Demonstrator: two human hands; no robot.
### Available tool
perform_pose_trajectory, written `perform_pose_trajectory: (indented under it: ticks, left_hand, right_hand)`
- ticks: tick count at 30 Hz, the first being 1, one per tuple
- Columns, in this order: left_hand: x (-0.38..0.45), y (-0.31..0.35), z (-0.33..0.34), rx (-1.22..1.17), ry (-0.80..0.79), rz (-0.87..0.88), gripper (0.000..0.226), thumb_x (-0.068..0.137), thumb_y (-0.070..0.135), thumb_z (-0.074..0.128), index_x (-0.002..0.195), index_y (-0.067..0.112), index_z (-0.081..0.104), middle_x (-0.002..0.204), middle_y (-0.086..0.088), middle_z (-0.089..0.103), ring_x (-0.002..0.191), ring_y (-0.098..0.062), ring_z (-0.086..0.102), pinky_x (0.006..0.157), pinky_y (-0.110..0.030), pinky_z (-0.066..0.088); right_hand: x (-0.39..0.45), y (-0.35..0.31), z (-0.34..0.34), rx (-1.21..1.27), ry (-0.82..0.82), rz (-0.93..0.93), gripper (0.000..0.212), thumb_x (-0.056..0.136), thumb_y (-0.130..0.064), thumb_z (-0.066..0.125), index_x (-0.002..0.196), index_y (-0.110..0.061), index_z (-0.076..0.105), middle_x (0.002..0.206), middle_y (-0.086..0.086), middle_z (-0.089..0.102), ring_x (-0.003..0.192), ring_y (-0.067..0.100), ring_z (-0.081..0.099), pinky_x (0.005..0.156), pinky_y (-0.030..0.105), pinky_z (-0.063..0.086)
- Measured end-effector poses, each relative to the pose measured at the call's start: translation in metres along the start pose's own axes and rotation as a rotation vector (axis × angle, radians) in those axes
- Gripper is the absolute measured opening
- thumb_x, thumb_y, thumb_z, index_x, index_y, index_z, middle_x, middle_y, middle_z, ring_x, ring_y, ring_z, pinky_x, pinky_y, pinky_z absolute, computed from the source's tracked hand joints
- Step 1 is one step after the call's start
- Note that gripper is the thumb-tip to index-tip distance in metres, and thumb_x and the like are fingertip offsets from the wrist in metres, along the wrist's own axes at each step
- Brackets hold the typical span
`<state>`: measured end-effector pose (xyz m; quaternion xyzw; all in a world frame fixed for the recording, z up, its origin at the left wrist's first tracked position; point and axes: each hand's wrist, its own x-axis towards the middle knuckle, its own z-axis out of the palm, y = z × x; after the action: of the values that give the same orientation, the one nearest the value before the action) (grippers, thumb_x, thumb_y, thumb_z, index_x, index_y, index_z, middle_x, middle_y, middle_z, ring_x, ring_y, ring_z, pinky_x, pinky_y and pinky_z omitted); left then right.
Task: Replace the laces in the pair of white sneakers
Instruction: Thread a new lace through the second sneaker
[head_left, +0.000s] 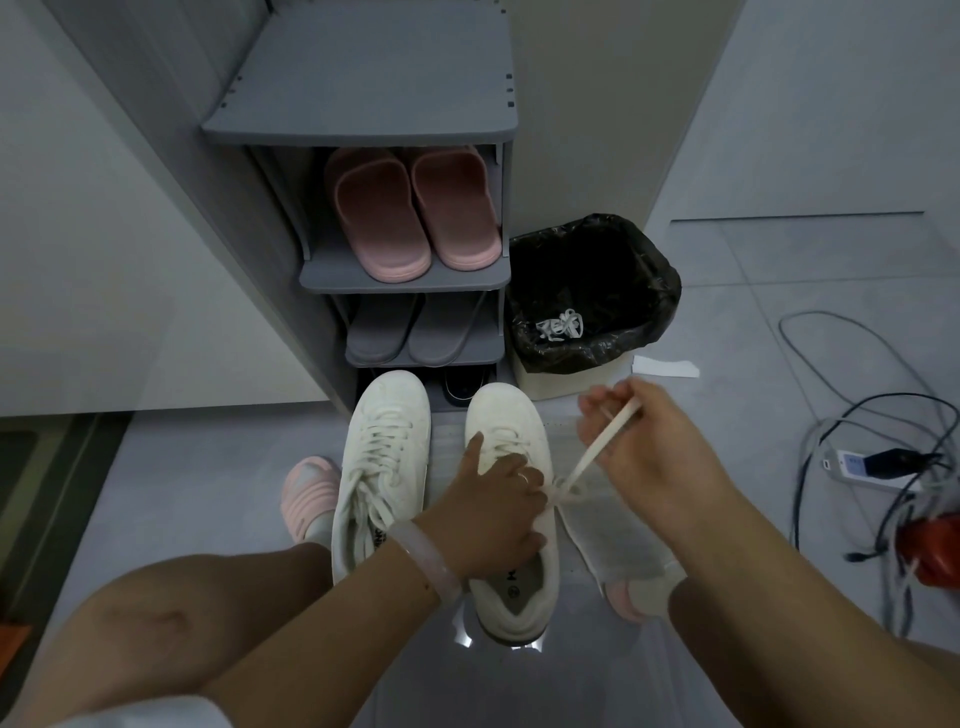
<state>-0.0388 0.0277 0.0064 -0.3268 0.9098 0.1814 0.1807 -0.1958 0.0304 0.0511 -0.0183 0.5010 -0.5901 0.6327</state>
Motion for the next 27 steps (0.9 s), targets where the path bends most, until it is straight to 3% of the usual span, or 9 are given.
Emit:
perform_pose_trajectory:
  ticks: [3,6,8,11,14,17,19,21,27]
  left_hand:
    - [0.0,0.008,0.002,-0.035,0.011,0.02,0.051,0.094,0.04,0.04,0.138,0.012,0.038,0.146,0.0,0.033,0.141,-0.015,0.012,0.108,-0.057,-0.016]
    - [0.002,0.011,-0.008,-0.302,-0.035,0.002,0.043,0.095,0.038,0.04,0.13,0.014,0.048,0.137,0.003,0.042,0.135,-0.013,0.026,0.109,-0.051,-0.016]
    - [0.001,0.009,-0.018,-0.555,-0.067,-0.005,0.034,0.095,0.038,0.043,0.116,0.016,0.06,0.115,0.006,0.056,0.118,-0.01,0.043,0.111,-0.04,0.004]
    - [-0.009,-0.003,-0.039,-0.767,-0.079,0.023,0.025,0.094,0.031,0.05,0.097,0.012,0.067,0.09,-0.001,0.061,0.088,-0.012,0.054,0.086,-0.024,0.036]
    - [-0.024,-0.017,-0.055,-0.832,0.007,0.057,0.028,0.095,0.026,0.048,0.084,0.01,0.068,0.087,-0.006,0.063,0.088,-0.02,0.058,0.083,-0.027,0.042]
    - [-0.035,-0.026,-0.062,-0.886,0.045,0.004,0.046,0.097,0.036,0.04,0.065,0.013,0.064,0.067,0.01,0.056,0.068,-0.006,0.054,0.073,-0.015,0.041]
    - [-0.038,-0.03,-0.061,-0.737,-0.003,-0.075,0.057,0.097,0.045,0.032,0.065,0.011,0.065,0.071,0.006,0.059,0.071,-0.006,0.054,0.076,-0.017,0.039]
    - [-0.037,-0.032,-0.054,-0.553,-0.092,-0.123,0.059,0.096,0.049,0.029,0.076,0.01,0.07,0.091,-0.006,0.064,0.086,-0.016,0.058,0.085,-0.027,0.038]
    - [-0.026,-0.029,-0.033,-0.338,-0.172,-0.072,0.045,0.098,0.038,0.036,0.101,0.006,0.067,0.113,-0.007,0.062,0.103,-0.023,0.055,0.093,-0.033,0.034]
  right_hand:
    - [0.001,-0.019,0.0,0.036,-0.002,-0.086,0.032,0.098,-0.024,0.042,0.069,-0.015,0.052,0.058,-0.004,0.063,0.074,0.012,0.063,0.078,0.027,0.049]
    - [0.0,-0.021,-0.005,0.036,0.035,-0.085,0.031,0.097,-0.025,0.044,0.07,-0.014,0.055,0.059,-0.004,0.064,0.076,0.012,0.063,0.074,0.026,0.049]
    - [0.001,-0.02,-0.005,0.05,0.049,-0.076,0.03,0.097,-0.025,0.045,0.07,-0.015,0.055,0.058,-0.004,0.064,0.077,0.012,0.062,0.074,0.025,0.049]
    - [0.001,-0.024,-0.004,0.07,0.034,-0.082,0.028,0.095,-0.023,0.046,0.069,-0.016,0.054,0.059,-0.005,0.063,0.074,0.011,0.062,0.07,0.024,0.049]
    - [-0.001,-0.029,-0.003,0.075,0.001,-0.101,0.028,0.095,-0.024,0.046,0.07,-0.017,0.054,0.06,-0.005,0.061,0.066,0.009,0.062,0.062,0.022,0.051]
    - [-0.003,-0.03,-0.002,0.086,-0.042,-0.12,0.028,0.095,-0.024,0.046,0.069,-0.016,0.055,0.06,-0.004,0.059,0.062,0.009,0.062,0.058,0.018,0.052]
    - [-0.004,-0.03,0.001,0.074,-0.073,-0.134,0.029,0.096,-0.024,0.044,0.07,-0.016,0.055,0.059,-0.005,0.058,0.062,0.009,0.062,0.058,0.018,0.052]
    - [-0.005,-0.03,0.003,0.06,-0.092,-0.142,0.03,0.096,-0.025,0.043,0.07,-0.016,0.055,0.059,-0.005,0.058,0.062,0.009,0.062,0.058,0.018,0.052]
    - [-0.006,-0.03,0.009,0.067,-0.112,-0.159,0.029,0.096,-0.023,0.043,0.071,-0.016,0.056,0.058,-0.005,0.058,0.06,0.009,0.062,0.056,0.017,0.051]
